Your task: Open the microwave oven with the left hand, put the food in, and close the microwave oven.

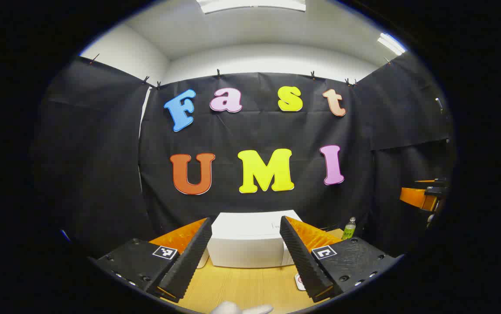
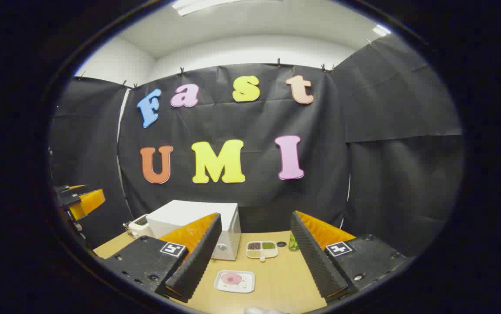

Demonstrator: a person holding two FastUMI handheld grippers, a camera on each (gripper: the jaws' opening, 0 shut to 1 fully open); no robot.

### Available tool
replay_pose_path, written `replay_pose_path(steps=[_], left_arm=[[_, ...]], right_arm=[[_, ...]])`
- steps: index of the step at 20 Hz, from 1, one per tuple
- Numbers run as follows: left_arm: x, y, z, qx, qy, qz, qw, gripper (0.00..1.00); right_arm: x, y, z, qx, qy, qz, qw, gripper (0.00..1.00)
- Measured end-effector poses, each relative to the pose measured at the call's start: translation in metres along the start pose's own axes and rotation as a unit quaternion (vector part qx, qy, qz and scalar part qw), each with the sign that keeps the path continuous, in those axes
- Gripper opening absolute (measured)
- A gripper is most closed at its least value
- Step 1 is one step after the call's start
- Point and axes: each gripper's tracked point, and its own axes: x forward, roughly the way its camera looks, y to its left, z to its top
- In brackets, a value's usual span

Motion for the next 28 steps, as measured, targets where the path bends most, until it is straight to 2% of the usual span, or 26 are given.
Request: replay_pose_path(steps=[1,2,3,4,8,9,12,13,16,20,21,22,23,24,25,26,27,28], left_arm=[[0.0,-0.002,-0.002,0.003,0.002,-0.003,1.0,0.85],[0.0,-0.003,-0.003,0.006,0.003,-0.003,1.0,0.85],[0.0,-0.002,-0.002,0.009,0.002,-0.002,1.0,0.95],[0.0,-0.003,-0.002,0.009,0.001,0.001,1.0,0.95],[-0.001,-0.002,0.001,0.005,-0.001,0.011,1.0,0.96],[-0.001,-0.002,0.003,0.002,-0.005,0.014,1.0,0.96],[0.003,-0.008,0.006,-0.012,-0.007,0.02,1.0,0.96],[0.004,-0.009,0.006,-0.012,-0.007,0.024,1.0,0.96],[0.018,-0.021,-0.002,-0.006,-0.007,0.025,1.0,0.96],[0.051,-0.053,-0.051,-0.007,0.003,0.0,1.0,0.96],[0.062,-0.061,-0.068,-0.007,0.008,-0.006,1.0,0.96],[0.075,-0.07,-0.085,-0.005,0.013,-0.014,1.0,0.96],[0.086,-0.079,-0.106,-0.005,0.02,-0.019,1.0,0.96],[0.099,-0.089,-0.125,-0.005,0.029,-0.025,0.999,0.96],[0.113,-0.099,-0.143,-0.004,0.033,-0.031,0.999,0.96],[0.125,-0.108,-0.163,-0.007,0.043,-0.036,0.998,0.97],[0.139,-0.116,-0.18,-0.009,0.052,-0.042,0.998,0.96],[0.152,-0.122,-0.199,-0.011,0.061,-0.045,0.997,0.96]], right_arm=[[0.001,0.002,-0.001,-0.001,0.002,0.001,1.0,0.94],[0.002,0.003,0.0,-0.001,0.003,0.005,1.0,1.0],[0.002,0.006,0.002,-0.001,0.001,0.009,1.0,1.0],[0.004,0.008,0.003,-0.003,0.0,0.013,1.0,0.94],[0.01,0.014,0.012,-0.016,-0.011,0.029,0.999,0.94],[0.012,0.014,0.012,-0.018,-0.013,0.034,0.999,1.0],[0.019,0.014,0.016,-0.017,-0.015,0.049,0.999,1.0],[0.023,0.011,0.014,-0.018,-0.011,0.053,0.998,0.94],[0.03,-0.002,0.014,-0.019,-0.007,0.052,0.998,0.94],[0.037,-0.018,0.012,-0.013,0.004,0.05,0.999,0.94],[0.038,-0.022,0.013,-0.017,0.005,0.047,0.999,1.0],[0.038,-0.028,0.014,-0.022,0.005,0.043,0.999,1.0],[0.038,-0.034,0.016,-0.029,0.006,0.038,0.999,0.94],[0.037,-0.039,0.018,-0.036,0.005,0.032,0.999,1.0],[0.035,-0.043,0.019,-0.042,0.005,0.026,0.999,0.94],[0.035,-0.047,0.02,-0.047,0.006,0.022,0.999,0.94],[0.034,-0.051,0.018,-0.053,0.009,0.017,0.998,1.0],[0.034,-0.054,0.017,-0.059,0.013,0.012,0.998,1.0]])
